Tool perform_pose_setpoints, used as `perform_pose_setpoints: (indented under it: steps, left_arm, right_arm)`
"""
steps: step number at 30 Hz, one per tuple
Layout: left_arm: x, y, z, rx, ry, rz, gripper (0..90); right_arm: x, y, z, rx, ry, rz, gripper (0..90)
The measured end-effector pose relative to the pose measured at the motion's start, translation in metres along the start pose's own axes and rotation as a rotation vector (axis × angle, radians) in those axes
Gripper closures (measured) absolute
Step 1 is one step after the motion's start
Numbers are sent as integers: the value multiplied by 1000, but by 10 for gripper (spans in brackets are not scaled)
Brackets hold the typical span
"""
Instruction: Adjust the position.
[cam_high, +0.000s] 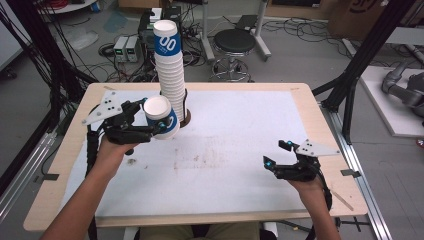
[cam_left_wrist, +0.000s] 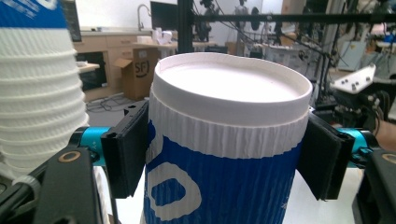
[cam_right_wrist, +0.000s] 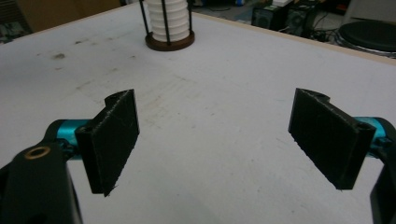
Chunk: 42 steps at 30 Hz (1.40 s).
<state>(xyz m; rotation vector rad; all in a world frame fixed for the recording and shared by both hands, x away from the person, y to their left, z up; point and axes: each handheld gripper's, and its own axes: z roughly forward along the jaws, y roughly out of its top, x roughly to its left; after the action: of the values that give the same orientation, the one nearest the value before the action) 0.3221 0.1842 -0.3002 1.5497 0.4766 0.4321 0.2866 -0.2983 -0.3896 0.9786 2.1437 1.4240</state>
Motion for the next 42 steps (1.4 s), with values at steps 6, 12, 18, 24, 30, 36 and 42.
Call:
perform_pose_setpoints:
  steps: [6, 12, 18, 24, 30, 36, 42]
  left_arm:
    - [-4, -11, 5, 10, -15, -16, 267]
    - [-11, -22, 12, 19, -35, -22, 267]
    - [-20, -32, 23, 39, -72, -25, 267]
    - [-25, -39, 31, 62, -109, -25, 267]
    - [-31, -46, 40, 78, -153, -30, 267]
    - [-40, -50, 51, 85, -214, -31, 267]
    - [-47, -56, 63, 93, -254, -34, 267]
  right_arm:
    - [8, 5, 9, 2, 64, -25, 165]
    - [17, 8, 14, 11, 110, -56, 165]
    - [33, 15, 22, 3, 178, -93, 165]
    - [41, 24, 37, 11, 224, -125, 165]
    - [48, 29, 55, 19, 277, -148, 165]
    - [56, 31, 62, -8, 319, -164, 165]
    - [61, 30, 66, -13, 345, -174, 164]
